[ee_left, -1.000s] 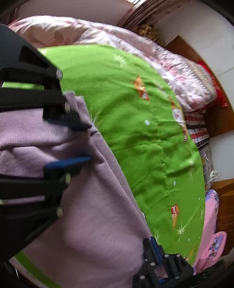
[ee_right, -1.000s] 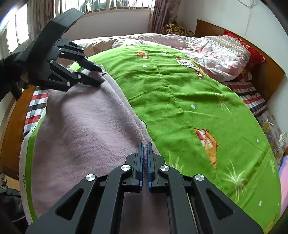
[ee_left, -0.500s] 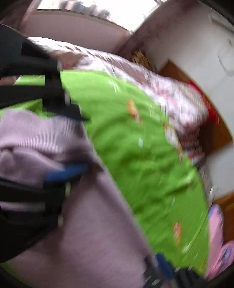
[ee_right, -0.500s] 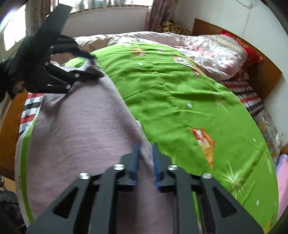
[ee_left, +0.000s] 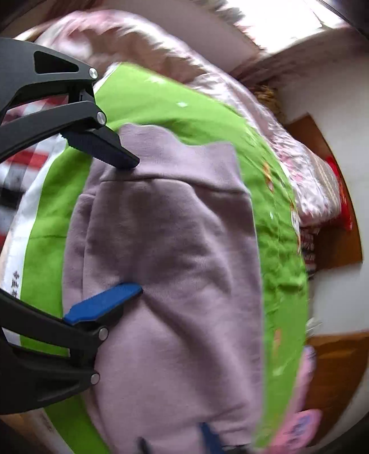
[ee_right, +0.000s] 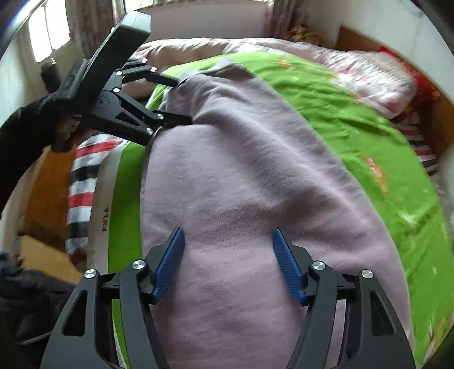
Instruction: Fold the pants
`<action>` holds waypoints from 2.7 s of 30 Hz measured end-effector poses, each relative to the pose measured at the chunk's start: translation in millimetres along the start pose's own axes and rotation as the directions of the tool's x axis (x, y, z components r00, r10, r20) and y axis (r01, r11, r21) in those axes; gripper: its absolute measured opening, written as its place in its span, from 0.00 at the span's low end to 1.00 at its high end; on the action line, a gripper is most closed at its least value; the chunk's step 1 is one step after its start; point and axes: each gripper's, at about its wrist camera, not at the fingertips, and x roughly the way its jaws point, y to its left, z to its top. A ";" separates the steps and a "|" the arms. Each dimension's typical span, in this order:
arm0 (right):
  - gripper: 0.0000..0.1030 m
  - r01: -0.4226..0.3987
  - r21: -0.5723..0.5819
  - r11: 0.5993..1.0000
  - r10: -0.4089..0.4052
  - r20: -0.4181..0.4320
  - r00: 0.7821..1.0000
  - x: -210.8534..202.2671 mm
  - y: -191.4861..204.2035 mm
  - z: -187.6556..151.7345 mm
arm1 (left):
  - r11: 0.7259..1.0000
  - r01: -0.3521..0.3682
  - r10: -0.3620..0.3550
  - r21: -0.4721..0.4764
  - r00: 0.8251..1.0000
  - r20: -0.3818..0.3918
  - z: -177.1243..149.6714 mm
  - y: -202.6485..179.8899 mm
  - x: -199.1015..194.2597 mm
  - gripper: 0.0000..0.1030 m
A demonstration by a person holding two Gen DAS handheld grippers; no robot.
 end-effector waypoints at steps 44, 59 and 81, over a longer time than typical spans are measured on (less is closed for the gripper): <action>0.77 -0.119 0.556 0.823 -0.030 0.252 0.967 -107.1 -134.3 -112.0 | 0.918 0.221 -0.190 -0.330 0.974 0.123 -19.4 -83.9 -50.5 0.95; 0.82 0.209 0.558 0.803 -0.232 -0.030 0.972 -127.2 -32.5 -214.1 | 0.939 0.151 -0.122 -0.307 0.986 0.112 -39.3 -85.7 -43.3 0.98; 0.85 0.183 0.515 0.837 -0.208 -0.009 0.978 -81.1 -37.5 -150.5 | 0.891 0.190 -0.129 -0.413 0.977 0.170 -74.8 -55.8 -46.8 0.99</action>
